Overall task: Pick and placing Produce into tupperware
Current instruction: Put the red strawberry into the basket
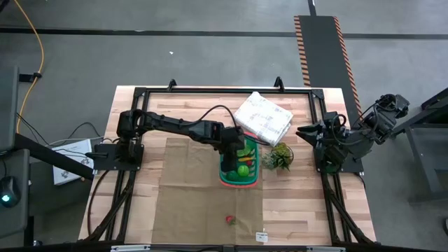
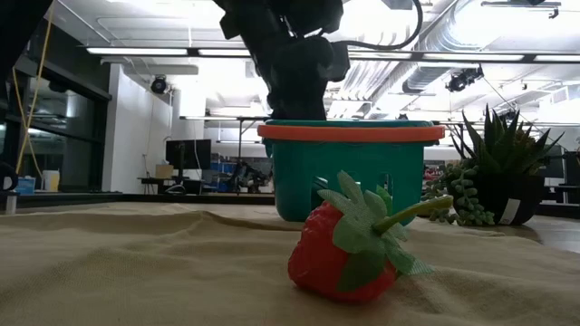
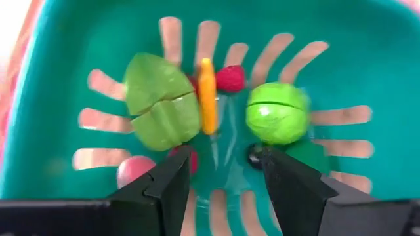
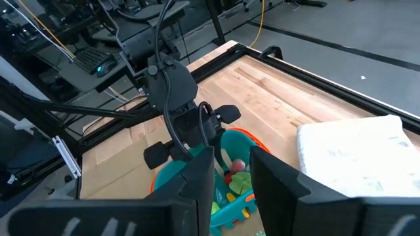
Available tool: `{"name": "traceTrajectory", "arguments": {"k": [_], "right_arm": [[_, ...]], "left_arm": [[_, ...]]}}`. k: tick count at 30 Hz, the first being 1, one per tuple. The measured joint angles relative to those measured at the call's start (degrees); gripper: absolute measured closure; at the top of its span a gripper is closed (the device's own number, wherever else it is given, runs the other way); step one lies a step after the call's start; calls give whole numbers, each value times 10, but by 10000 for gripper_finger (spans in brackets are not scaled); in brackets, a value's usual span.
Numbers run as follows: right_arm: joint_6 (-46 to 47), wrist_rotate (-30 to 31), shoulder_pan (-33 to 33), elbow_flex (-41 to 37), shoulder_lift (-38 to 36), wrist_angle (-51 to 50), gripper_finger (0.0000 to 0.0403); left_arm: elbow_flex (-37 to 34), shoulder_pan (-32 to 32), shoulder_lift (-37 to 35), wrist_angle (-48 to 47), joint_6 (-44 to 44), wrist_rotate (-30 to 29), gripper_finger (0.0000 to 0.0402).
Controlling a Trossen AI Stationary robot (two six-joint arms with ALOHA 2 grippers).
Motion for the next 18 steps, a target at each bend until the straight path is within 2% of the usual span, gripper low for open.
{"name": "traceTrajectory", "arguments": {"k": [4, 7, 12, 18], "right_arm": [[0, -1, 0, 0, 0, 1, 314], [-7, -18, 0, 0, 0, 5, 314], [15, -123, 6, 0, -9, 17, 314], [56, -130, 21, 0, 1, 25, 314]], "left_arm": [[23, 0, 0, -5, 4, 53, 234], [72, 0, 0, -36, 18, 88, 252], [199, 0, -1, -157, 34, 93, 301], [339, 0, -2, -316, 72, 91, 385]]}}
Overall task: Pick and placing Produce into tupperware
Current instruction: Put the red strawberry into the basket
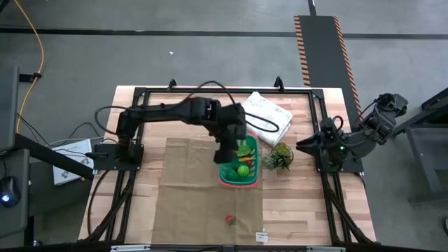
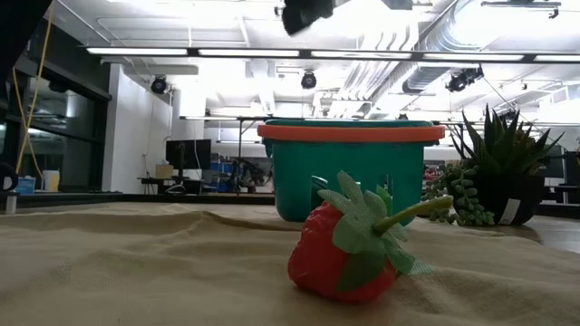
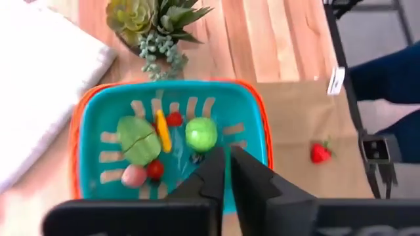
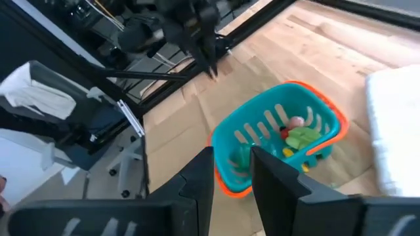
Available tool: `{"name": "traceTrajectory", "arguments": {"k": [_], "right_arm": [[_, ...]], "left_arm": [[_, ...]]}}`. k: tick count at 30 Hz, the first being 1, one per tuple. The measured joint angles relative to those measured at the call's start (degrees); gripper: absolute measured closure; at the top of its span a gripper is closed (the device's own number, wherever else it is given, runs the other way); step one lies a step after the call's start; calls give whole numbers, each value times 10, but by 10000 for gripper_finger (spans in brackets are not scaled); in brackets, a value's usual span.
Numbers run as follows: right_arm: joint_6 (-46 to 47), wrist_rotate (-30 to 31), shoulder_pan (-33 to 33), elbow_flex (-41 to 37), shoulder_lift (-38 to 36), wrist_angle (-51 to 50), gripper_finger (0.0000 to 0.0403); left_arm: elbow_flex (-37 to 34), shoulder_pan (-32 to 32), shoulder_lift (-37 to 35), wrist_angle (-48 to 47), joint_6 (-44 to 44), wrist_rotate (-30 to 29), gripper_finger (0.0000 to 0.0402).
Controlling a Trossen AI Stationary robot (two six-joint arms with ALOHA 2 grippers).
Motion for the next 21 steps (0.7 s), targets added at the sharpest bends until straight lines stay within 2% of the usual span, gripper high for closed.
{"name": "traceTrajectory", "arguments": {"k": [2, 4, 7, 11, 13, 16, 21], "right_arm": [[13, 0, 0, 0, 13, 14, 314], [23, -1, 4, 0, 32, 38, 314], [18, -1, 15, 0, 69, 89, 314], [22, -2, 27, 0, 130, 152, 314], [38, -1, 32, 0, 159, 180, 314], [67, -2, 41, 0, 203, 211, 317], [88, -2, 39, 0, 256, 265, 366]], "left_arm": [[33, 0, 0, -46, 8, -12, 396], [58, 0, 0, -87, 9, -23, 389], [91, 0, 0, -158, 15, -23, 385], [121, 0, 0, -247, 22, -23, 399], [122, -2, -10, -241, 22, -15, 398], [121, -5, -44, -244, 43, 37, 400], [121, -9, -105, -244, 49, 39, 401]]}}
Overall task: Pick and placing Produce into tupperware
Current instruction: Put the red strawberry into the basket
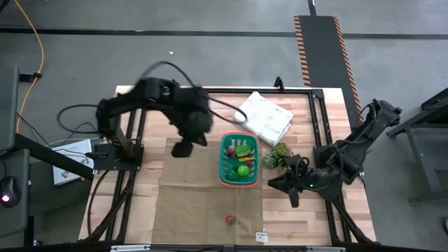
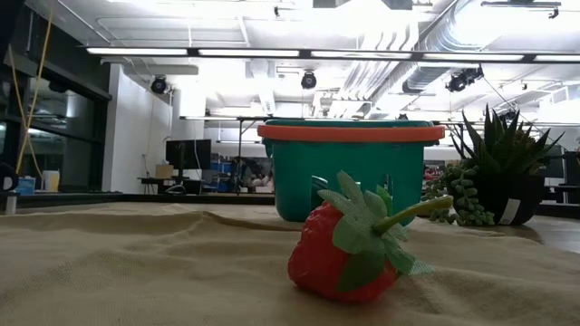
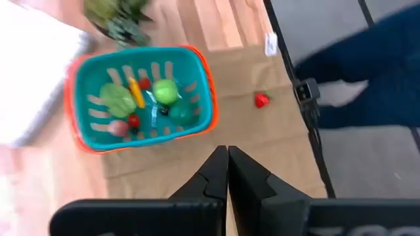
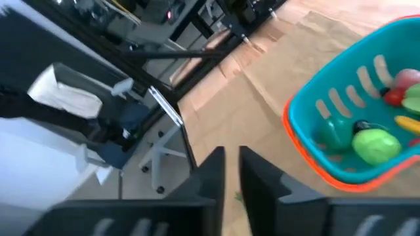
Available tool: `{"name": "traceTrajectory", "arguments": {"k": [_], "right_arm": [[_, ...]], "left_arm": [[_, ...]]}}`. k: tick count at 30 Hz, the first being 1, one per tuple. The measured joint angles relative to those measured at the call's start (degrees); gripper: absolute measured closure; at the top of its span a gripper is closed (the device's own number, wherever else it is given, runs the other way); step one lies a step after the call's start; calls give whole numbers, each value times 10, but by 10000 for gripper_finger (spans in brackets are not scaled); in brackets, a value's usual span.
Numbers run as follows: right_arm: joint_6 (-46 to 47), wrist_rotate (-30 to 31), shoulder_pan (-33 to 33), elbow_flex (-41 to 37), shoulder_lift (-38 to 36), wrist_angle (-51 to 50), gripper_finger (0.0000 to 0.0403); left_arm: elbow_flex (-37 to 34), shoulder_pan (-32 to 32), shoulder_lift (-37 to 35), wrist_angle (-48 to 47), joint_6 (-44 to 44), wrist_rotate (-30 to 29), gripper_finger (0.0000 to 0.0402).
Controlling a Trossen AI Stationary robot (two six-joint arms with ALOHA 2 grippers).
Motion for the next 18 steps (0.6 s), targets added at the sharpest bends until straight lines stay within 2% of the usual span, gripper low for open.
{"name": "traceTrajectory", "arguments": {"k": [3, 5, 11, 14, 18], "right_arm": [[-5, 0, -21, 0, 15, 43, 397], [-17, -10, -44, 0, 22, 74, 394], [-91, -145, -131, 4, 68, 190, 400], [-94, -194, -143, 39, 112, 169, 400], [-103, -237, -129, 124, 185, 82, 402]], "left_arm": [[0, 2, -41, 0, -7, -25, 400], [0, 2, -66, 0, -19, -32, 401], [-1, -5, -135, 0, -95, -34, 401], [-1, -26, -170, 0, -149, -58, 401], [-1, -78, -211, 0, -238, -112, 401]]}}
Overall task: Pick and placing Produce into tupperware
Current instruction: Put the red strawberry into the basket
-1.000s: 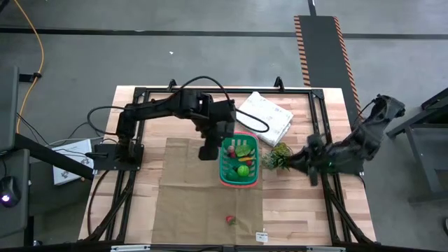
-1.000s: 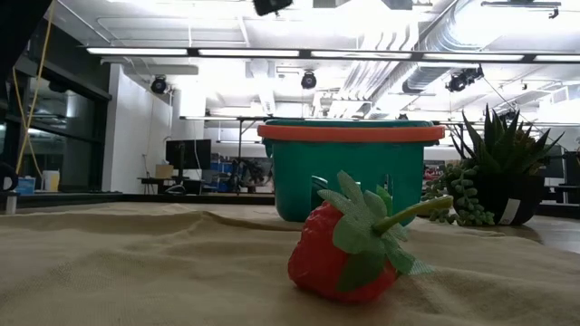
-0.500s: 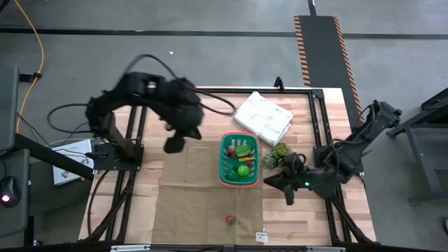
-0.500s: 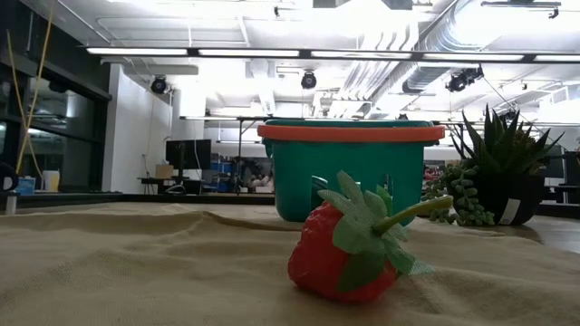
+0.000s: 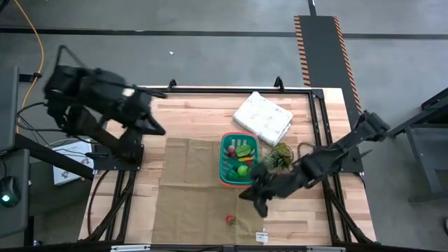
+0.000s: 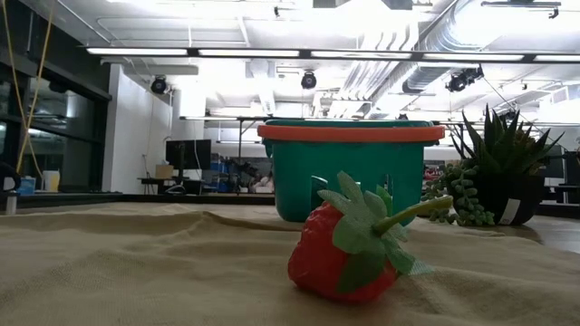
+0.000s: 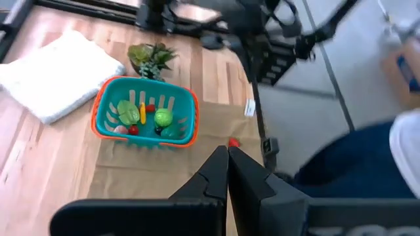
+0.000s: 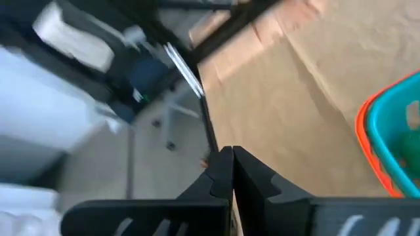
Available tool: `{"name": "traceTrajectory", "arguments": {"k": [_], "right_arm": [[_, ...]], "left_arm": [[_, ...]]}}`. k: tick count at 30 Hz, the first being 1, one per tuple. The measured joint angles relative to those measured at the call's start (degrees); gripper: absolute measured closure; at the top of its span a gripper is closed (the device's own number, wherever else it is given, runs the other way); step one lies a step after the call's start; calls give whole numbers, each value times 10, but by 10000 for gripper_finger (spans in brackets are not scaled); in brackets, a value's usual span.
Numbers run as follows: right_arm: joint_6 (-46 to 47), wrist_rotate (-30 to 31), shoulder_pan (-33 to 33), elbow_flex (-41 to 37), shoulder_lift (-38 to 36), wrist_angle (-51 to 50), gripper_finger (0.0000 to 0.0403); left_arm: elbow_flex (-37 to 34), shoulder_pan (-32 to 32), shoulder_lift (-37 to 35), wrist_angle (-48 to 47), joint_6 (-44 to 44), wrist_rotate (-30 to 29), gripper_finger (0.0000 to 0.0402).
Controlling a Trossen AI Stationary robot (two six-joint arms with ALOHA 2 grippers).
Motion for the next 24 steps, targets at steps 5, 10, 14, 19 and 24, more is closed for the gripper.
{"name": "traceTrajectory", "arguments": {"k": [5, 10, 14, 19, 24], "right_arm": [[-16, 11, 24, 148, 91, -169, 402], [-3, 22, 44, 269, 170, -291, 402], [1, 22, 56, 328, 219, -339, 402], [55, 16, 58, 350, 258, -354, 387], [136, 3, 56, 350, 288, -345, 333]], "left_arm": [[0, -89, -35, 0, -119, -116, 401], [0, -177, -45, 0, -158, -187, 401], [0, -231, -43, 0, -154, -221, 401], [-29, -290, -46, 1, -135, -245, 401], [-110, -328, -94, 1, -140, -263, 401]]}}
